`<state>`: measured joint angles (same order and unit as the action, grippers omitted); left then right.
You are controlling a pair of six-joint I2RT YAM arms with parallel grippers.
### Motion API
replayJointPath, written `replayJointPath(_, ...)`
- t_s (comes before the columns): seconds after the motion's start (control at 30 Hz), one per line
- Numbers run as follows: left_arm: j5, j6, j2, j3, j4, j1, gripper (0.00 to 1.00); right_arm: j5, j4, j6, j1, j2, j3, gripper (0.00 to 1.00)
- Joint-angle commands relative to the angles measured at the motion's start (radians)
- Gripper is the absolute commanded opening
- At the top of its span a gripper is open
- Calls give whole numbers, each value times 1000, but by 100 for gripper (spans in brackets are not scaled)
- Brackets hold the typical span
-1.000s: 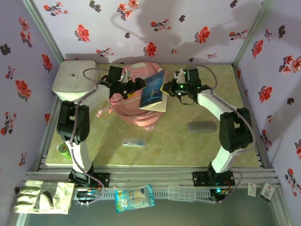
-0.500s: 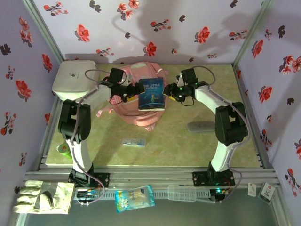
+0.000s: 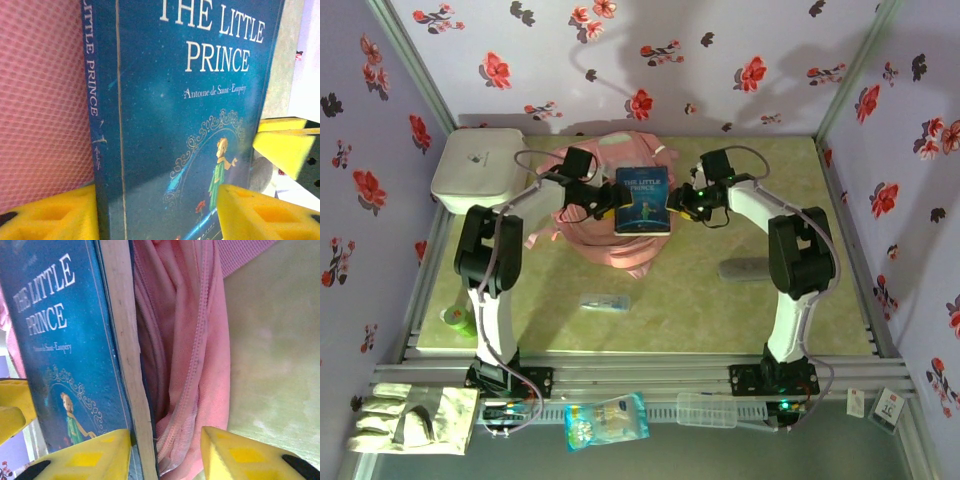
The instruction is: Pack books, pencil case, and school supplies into a backpack
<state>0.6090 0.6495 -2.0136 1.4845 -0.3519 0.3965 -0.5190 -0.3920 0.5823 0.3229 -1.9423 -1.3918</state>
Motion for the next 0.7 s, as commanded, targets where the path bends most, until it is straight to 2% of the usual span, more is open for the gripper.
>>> replayJointPath(0.0, 56, 12, -12, 34, 10, 6, 56, 1, -33, -30, 7, -25, -38, 40)
replayJointPath(0.33, 94, 23, 36, 9, 50, 6, 42, 57, -64, -48, 8, -61, -47, 38)
replayJointPath(0.67, 103, 40, 14, 10, 68, 19, 29, 47, -54, -46, 7, -69, -52, 37)
